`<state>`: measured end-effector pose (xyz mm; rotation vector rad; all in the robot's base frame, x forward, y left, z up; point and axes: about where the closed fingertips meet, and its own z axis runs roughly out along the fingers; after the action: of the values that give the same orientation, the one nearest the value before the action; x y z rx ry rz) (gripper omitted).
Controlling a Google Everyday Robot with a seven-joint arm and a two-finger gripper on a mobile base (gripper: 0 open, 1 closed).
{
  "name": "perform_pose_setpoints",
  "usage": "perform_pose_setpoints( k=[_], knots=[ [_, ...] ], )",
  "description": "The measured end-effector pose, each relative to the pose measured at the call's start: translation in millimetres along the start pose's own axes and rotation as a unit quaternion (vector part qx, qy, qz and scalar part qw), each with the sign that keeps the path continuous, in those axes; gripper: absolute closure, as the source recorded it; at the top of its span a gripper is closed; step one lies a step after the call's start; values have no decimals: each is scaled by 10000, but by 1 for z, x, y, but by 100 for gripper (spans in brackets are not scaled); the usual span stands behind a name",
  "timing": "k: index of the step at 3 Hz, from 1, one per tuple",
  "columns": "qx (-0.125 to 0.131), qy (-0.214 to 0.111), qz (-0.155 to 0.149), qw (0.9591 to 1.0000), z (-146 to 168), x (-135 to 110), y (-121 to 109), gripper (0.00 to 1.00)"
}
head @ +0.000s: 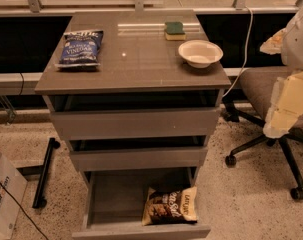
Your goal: Pick brown chip bag from bottom drawer and place on counter
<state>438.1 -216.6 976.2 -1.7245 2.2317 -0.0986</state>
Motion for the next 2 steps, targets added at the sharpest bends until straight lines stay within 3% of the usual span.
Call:
perform_pose_setpoints(
  k=[2],
  knots=[
    [-88, -23, 117, 9999, 16, 1, 2, 0]
  ],
)
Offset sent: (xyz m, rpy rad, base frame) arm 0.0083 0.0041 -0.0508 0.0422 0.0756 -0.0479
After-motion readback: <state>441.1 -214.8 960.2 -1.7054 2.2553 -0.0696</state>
